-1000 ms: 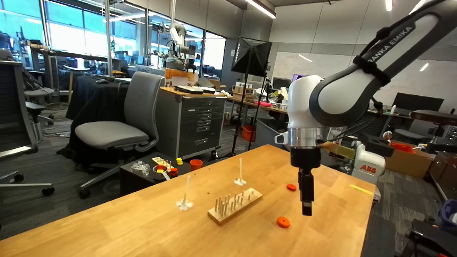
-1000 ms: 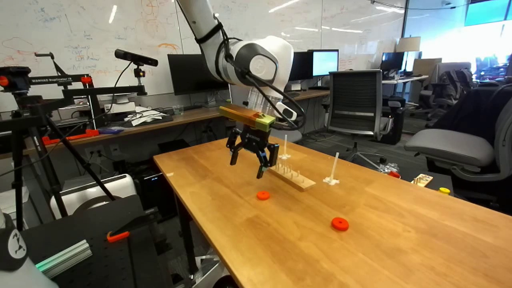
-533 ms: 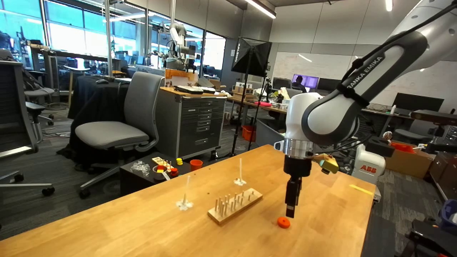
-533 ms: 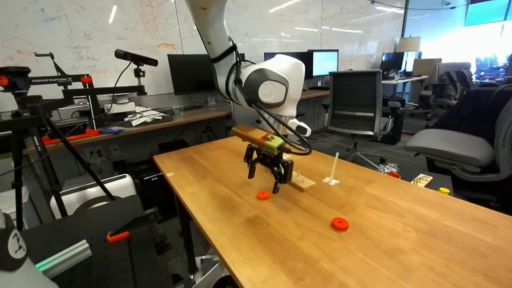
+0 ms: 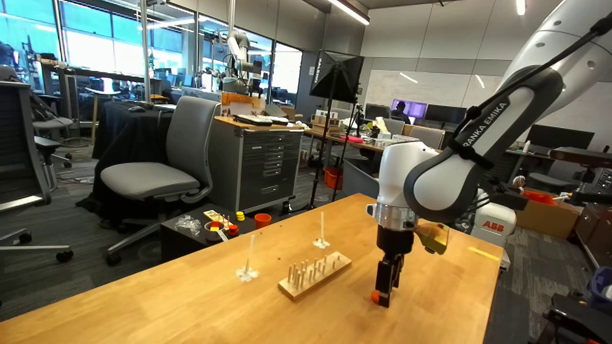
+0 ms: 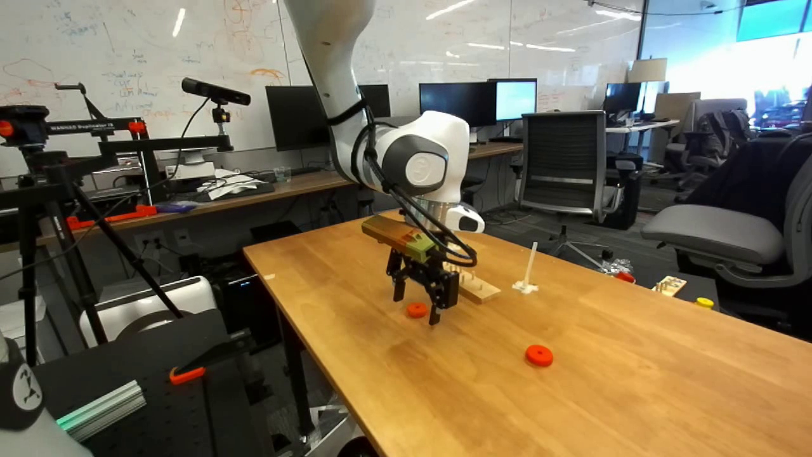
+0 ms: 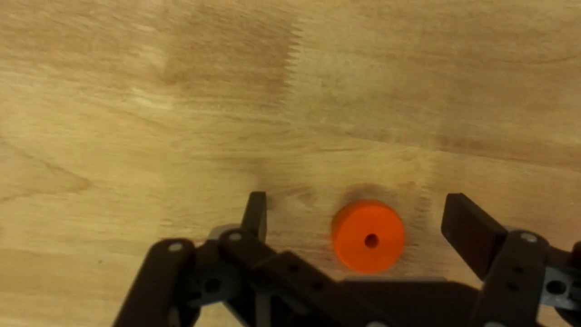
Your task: Put one of the orange rings on the wooden object
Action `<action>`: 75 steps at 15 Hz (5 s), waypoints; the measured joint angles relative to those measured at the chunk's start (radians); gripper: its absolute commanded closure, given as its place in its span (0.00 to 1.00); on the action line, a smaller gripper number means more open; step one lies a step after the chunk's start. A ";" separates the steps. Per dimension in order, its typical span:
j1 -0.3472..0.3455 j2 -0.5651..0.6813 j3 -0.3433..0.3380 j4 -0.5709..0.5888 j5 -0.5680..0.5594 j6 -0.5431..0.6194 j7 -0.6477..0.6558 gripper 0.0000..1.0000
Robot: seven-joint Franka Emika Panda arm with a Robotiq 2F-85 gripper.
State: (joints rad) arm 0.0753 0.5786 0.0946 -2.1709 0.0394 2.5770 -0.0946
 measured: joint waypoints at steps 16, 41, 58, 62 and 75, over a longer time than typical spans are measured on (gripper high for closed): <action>0.019 0.023 0.001 -0.002 0.000 0.059 0.015 0.00; 0.015 -0.115 0.026 -0.008 -0.002 0.060 0.029 0.83; 0.016 0.008 0.016 0.312 0.029 -0.247 0.143 0.83; 0.014 0.073 -0.003 0.379 0.029 -0.267 0.158 0.83; 0.013 0.171 -0.007 0.502 0.029 -0.333 0.161 0.83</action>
State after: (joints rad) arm 0.0878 0.7494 0.0878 -1.6685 0.0682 2.2438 0.0666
